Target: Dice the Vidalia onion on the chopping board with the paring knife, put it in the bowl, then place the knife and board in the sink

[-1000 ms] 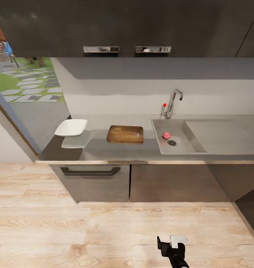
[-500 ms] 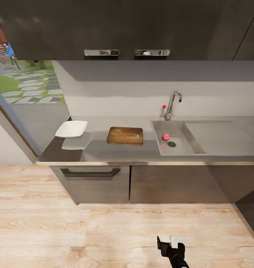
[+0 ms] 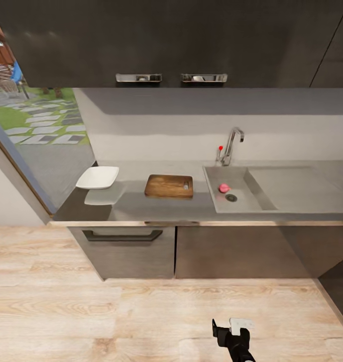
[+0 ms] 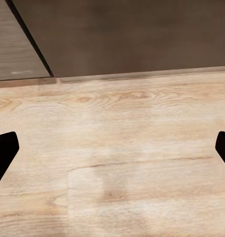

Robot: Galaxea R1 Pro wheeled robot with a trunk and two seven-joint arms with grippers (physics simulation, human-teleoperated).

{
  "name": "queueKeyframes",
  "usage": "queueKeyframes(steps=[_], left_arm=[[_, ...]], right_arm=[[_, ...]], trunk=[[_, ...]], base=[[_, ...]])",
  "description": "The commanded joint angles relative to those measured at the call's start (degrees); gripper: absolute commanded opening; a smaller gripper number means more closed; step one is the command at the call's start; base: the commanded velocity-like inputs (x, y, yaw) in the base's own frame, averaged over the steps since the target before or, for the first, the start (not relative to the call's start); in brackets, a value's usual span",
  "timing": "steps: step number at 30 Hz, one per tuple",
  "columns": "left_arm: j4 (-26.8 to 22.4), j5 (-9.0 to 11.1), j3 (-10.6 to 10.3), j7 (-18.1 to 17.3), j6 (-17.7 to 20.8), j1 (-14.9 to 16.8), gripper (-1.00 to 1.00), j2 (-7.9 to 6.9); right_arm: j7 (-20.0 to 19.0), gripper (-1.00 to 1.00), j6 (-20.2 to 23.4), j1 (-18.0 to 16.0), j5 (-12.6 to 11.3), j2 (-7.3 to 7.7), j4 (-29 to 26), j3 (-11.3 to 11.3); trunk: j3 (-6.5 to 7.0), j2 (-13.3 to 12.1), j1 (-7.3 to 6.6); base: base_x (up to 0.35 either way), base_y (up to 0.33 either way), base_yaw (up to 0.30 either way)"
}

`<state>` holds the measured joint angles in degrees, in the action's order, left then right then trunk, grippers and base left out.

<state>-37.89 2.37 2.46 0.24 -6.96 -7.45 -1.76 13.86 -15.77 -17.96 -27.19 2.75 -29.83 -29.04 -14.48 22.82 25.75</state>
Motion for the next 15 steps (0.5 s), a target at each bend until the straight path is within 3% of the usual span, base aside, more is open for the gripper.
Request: queueKeyframes(steps=[1,15], left_arm=[[-0.09,0.25,-0.04,0.02,-0.07,-0.02,1.00,0.00],[-0.08,0.25,-0.06,0.02,-0.08,-0.04,1.00,0.00]], right_arm=[[0.38,1.00,-0.23,-0.06,-0.50,0.07,-0.04,-0.49],[0.38,1.00,-0.16,-0.06,-0.50,0.07,-0.02,-0.49]], trunk=[[0.00,0.10,0.04],[0.57,0.10,0.04]], base=[[0.000,0.000,0.000],[0.000,0.000,0.000]])
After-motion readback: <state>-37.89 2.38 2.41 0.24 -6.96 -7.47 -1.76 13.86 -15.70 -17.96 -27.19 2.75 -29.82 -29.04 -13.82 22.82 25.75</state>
